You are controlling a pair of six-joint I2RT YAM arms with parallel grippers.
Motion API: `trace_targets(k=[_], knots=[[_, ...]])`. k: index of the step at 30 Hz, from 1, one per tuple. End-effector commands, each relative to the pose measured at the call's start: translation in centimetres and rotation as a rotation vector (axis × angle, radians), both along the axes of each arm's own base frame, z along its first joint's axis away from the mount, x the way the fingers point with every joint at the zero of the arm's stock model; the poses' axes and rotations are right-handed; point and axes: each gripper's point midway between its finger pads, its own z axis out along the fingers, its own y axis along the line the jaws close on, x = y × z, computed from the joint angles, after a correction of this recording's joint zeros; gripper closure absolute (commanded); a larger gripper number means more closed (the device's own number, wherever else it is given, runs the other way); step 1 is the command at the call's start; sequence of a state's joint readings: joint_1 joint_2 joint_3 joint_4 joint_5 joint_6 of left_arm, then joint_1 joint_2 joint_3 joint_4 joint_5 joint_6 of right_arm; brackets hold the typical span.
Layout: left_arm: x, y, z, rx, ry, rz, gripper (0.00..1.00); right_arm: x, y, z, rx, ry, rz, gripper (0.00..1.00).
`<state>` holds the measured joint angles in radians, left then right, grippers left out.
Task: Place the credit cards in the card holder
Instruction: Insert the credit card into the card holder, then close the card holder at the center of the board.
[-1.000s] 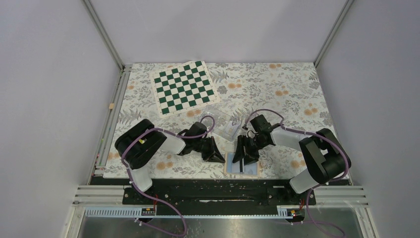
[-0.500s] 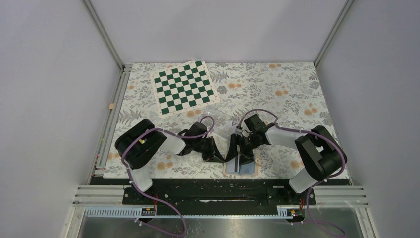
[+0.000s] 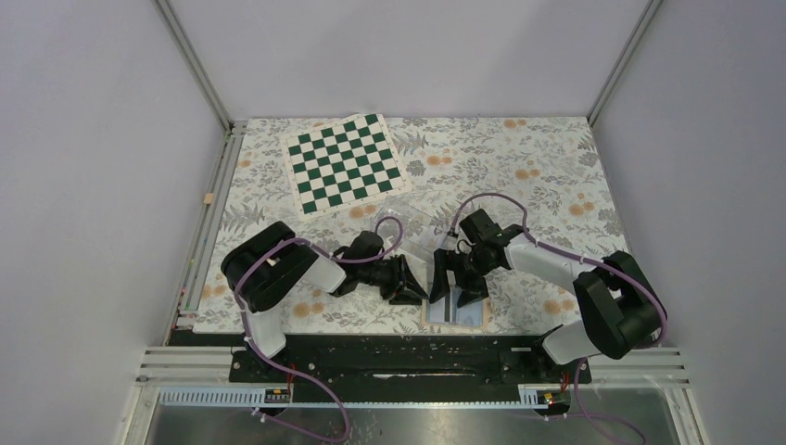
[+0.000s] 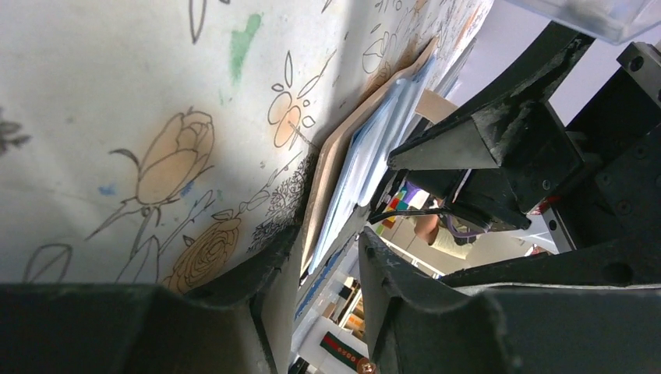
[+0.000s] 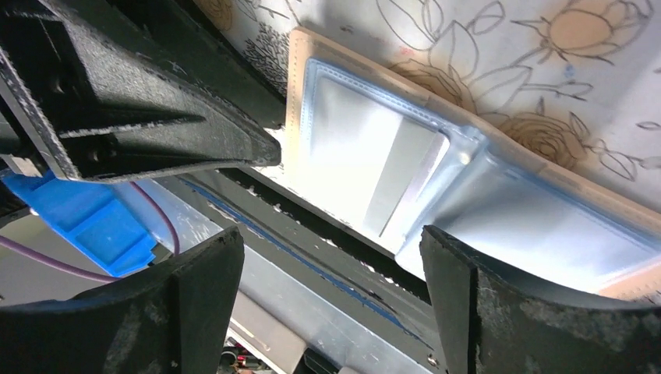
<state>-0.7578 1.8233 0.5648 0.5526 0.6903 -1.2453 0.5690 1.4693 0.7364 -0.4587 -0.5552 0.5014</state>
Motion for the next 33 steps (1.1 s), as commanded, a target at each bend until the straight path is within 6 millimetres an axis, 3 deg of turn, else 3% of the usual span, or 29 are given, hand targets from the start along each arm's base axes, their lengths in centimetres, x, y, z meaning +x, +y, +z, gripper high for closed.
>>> trace_targets(k=[1, 3, 10, 18, 23, 27, 33], knots=[[0.0, 0.9, -2.4, 0.055, 0.006, 0.028, 0.65, 0.4, -1.5, 0.8, -0.086, -0.074, 0.034, 0.1], [-0.1, 1.1, -2.9, 0.085, 0.007, 0.022, 0.65, 0.2, -2.4, 0.2, -0.129, -0.077, 0.036, 0.12], [0.4, 0.5, -3.0, 0.098, 0.0, -0.005, 0.65, -0.6, -4.3, -2.7, -0.24, -0.037, 0.045, 0.3], [0.6, -1.6, 0.6, 0.036, -0.065, -0.053, 0.7, -0.7, -3.8, -3.8, -0.221, -0.014, 0.061, 0.57], [0.3, -2.8, 3.1, 0.03, -0.109, -0.081, 0.78, -0.4, -3.3, -3.4, -0.188, -0.032, 0.067, 0.6], [0.6, -3.0, 3.8, 0.039, -0.128, -0.079, 0.98, -0.2, -2.7, -2.8, -0.153, -0.045, 0.069, 0.58], [0.9, -1.1, 3.3, 0.208, -0.153, -0.086, 1.0, 0.2, -2.5, -1.2, -0.124, -0.097, 0.06, 0.54]])
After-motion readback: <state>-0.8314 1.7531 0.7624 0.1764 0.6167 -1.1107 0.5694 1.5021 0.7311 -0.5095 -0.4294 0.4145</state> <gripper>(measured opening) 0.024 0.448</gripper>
